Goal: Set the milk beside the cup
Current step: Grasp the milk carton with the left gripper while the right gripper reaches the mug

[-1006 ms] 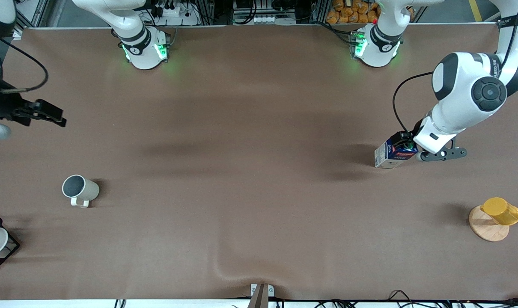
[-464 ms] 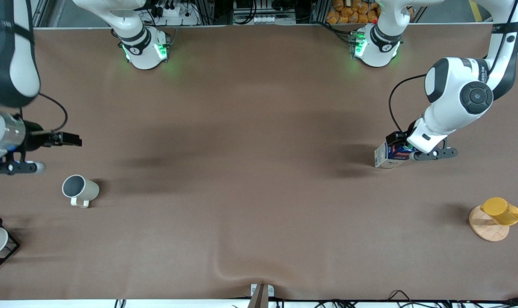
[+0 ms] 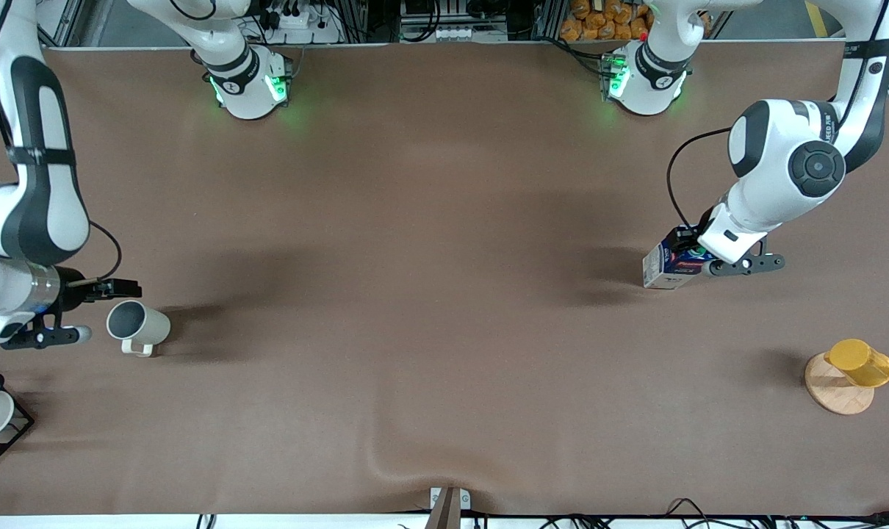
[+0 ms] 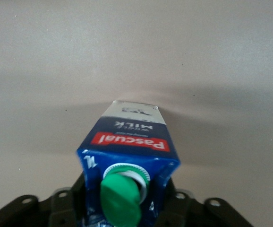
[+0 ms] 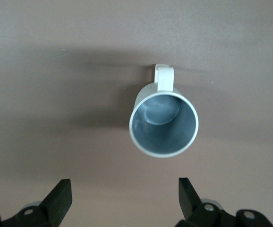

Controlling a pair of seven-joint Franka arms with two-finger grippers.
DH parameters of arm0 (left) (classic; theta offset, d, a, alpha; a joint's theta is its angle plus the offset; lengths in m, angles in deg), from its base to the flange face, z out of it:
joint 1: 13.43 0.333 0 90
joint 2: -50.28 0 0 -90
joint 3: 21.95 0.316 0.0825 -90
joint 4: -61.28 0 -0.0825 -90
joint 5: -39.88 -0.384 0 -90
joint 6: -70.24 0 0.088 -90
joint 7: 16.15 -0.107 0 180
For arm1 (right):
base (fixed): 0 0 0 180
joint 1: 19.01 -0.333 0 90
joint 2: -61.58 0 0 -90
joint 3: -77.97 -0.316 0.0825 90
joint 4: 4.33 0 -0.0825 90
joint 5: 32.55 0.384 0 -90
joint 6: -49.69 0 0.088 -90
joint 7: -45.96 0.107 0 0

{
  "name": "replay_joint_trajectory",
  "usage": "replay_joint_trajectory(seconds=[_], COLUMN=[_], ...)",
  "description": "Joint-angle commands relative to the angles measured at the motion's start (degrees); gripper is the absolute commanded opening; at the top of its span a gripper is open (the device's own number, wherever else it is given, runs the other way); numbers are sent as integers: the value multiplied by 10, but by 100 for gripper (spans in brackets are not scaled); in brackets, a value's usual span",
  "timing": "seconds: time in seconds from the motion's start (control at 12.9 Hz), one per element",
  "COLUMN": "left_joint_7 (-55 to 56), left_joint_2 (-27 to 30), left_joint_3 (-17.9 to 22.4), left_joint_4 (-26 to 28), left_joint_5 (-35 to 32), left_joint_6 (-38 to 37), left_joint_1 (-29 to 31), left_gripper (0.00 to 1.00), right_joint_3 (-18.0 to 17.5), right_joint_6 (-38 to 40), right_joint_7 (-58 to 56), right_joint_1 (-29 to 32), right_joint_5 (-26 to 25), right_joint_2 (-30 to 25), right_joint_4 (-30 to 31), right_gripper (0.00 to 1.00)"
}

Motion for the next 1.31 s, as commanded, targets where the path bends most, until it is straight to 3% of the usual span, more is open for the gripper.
replay_joint_trajectory(seconds=[0.0, 0.15, 0.31, 0.7, 0.77, 0.85, 0.93, 1.24], left_joint_7=[-6, -6, 2, 9, 9, 8, 8, 25], left_joint_2=[5, 7, 15, 21, 23, 29, 31, 41], left_joint_3=[-3, -3, -4, -40, -46, -56, -59, -93], left_joint_4=[1, -5, -13, -109, -120, -130, -138, -146], left_joint_5=[-13, -13, -13, -6, -4, -4, -4, -3], left_joint_6=[-2, -11, -18, -96, -104, -114, -123, -150], left_joint_1=[4, 4, 0, -2, -2, -2, -2, -2], left_gripper=[48, 41, 40, 38, 37, 37, 37, 37], right_joint_3=[-6, -6, -6, -6, -6, -6, -6, -7], right_joint_6=[-4, -15, -31, -73, -81, -87, -88, -90], right_joint_7=[-6, -6, -7, -7, -7, -7, -6, -5], right_joint_1=[-5, -7, -6, -1, 0, 0, 0, -2], right_joint_5=[-7, -7, -8, -29, -29, -29, -28, -25], right_joint_2=[35, 55, 66, 94, 95, 95, 96, 94], right_joint_4=[-12, -13, -13, -12, -12, -11, -11, -13], right_gripper=[100, 100, 100, 100, 75, 23, 0, 0])
